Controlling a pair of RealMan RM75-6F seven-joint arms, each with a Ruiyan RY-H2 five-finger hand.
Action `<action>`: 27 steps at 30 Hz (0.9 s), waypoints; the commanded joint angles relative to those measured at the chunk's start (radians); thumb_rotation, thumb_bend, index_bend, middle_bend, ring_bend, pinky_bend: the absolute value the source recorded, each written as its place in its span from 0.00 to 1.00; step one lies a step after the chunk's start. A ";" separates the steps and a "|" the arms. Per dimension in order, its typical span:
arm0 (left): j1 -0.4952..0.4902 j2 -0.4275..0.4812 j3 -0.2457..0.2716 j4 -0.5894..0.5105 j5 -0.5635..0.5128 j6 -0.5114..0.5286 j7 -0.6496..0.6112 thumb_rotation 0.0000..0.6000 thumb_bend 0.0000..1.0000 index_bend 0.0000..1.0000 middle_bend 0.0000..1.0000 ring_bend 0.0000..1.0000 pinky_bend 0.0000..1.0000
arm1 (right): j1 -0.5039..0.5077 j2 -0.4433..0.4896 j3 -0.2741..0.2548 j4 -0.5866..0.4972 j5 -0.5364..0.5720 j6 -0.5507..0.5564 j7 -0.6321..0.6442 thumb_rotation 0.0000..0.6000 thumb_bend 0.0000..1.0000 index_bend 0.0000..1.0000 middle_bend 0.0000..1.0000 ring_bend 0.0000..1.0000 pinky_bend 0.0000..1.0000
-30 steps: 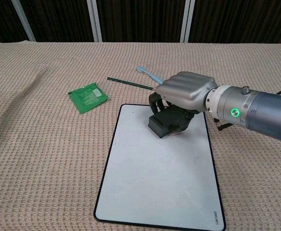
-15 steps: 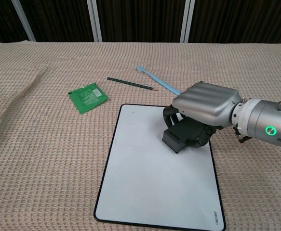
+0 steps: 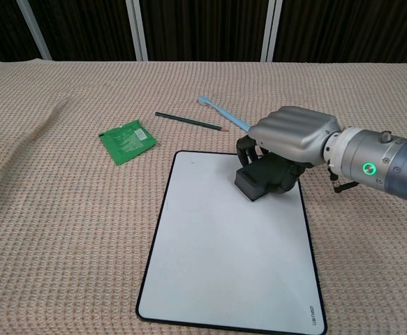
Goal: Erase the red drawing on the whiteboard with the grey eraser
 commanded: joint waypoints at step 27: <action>-0.001 0.000 0.005 -0.003 0.008 -0.001 0.002 1.00 0.52 0.07 0.01 0.00 0.00 | -0.115 0.330 0.058 -0.278 0.028 0.138 0.021 1.00 0.43 0.49 0.46 0.41 0.45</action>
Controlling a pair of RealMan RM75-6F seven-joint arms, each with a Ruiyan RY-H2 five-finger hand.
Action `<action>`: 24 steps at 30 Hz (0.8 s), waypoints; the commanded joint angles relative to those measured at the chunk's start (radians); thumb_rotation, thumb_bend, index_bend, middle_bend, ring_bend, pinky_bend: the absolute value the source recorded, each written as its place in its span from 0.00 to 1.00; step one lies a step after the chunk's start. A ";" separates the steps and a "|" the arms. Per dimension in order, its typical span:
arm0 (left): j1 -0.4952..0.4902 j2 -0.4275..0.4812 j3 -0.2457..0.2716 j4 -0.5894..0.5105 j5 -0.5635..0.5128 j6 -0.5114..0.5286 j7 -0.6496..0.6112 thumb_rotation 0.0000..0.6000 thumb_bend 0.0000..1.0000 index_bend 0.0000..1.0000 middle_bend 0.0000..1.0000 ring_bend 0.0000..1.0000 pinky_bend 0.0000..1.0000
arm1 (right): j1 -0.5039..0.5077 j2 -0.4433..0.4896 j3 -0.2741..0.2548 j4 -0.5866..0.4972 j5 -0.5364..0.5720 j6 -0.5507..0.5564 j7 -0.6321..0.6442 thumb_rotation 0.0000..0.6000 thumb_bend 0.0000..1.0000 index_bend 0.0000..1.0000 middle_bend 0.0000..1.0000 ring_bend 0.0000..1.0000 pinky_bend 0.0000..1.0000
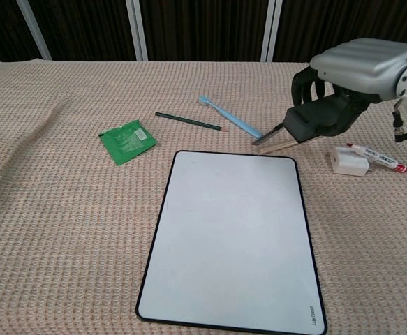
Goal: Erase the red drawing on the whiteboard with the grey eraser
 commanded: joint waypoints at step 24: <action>0.006 0.000 0.000 -0.003 0.009 0.014 -0.001 1.00 0.52 0.07 0.01 0.00 0.00 | -0.205 0.048 -0.129 -0.101 -0.034 0.099 0.014 1.00 0.43 0.49 0.47 0.42 0.45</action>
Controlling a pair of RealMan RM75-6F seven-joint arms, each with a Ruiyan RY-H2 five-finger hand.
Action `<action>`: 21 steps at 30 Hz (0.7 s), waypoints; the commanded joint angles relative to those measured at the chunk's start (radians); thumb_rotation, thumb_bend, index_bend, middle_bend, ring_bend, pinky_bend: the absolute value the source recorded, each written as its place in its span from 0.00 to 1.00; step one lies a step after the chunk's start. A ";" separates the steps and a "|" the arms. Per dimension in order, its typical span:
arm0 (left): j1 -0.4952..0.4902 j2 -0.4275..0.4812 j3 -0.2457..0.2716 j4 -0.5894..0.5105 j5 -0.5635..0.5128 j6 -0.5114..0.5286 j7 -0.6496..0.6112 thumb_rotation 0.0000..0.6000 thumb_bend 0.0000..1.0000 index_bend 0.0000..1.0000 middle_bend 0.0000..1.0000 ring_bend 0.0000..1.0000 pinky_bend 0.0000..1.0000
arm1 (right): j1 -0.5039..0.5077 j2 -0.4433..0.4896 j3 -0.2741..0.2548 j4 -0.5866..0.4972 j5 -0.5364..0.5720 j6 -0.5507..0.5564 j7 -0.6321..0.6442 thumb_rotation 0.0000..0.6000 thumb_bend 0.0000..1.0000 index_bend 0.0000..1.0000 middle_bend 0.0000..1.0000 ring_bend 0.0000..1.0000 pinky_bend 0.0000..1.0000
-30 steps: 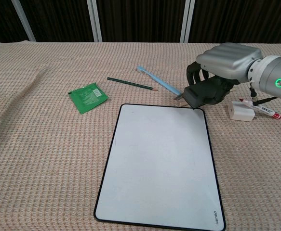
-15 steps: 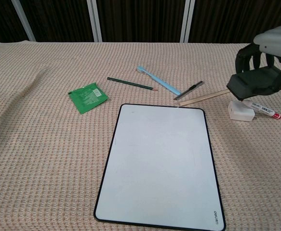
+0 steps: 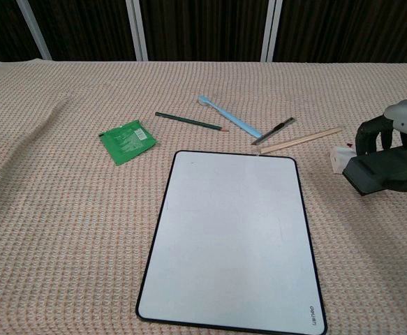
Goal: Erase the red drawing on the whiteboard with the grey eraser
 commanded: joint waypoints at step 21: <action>0.000 0.001 0.000 0.000 -0.001 -0.002 -0.003 1.00 0.52 0.07 0.01 0.00 0.00 | -0.010 -0.166 0.065 0.073 0.239 0.013 -0.159 1.00 0.39 0.48 0.47 0.42 0.45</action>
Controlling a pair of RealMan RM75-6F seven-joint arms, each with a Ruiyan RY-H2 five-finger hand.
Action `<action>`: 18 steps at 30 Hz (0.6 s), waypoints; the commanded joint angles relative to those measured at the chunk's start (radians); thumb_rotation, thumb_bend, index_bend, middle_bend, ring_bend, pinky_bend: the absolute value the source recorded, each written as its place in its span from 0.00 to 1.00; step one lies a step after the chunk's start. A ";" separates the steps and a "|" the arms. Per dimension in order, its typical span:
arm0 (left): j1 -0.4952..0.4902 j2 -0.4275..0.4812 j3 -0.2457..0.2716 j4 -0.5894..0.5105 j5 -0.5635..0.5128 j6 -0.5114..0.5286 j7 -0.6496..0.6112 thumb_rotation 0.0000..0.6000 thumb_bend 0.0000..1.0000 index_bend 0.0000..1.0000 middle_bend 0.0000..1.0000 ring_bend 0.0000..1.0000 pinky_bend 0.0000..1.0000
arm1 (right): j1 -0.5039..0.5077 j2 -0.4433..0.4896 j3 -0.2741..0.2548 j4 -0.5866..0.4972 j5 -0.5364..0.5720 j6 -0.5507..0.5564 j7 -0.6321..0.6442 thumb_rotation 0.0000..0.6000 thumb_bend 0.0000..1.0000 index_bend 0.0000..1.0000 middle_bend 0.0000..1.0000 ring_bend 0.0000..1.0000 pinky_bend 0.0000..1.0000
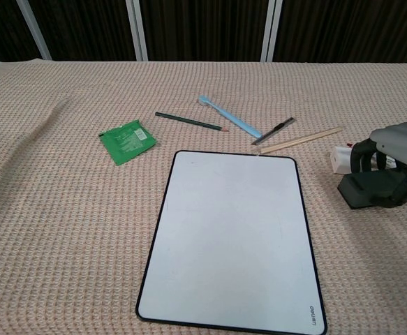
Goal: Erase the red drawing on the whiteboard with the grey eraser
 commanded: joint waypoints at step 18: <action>0.000 -0.001 0.001 0.000 -0.002 -0.002 0.005 1.00 0.52 0.07 0.01 0.00 0.00 | -0.011 0.073 -0.007 -0.123 0.023 0.032 -0.048 1.00 0.13 0.06 0.19 0.20 0.33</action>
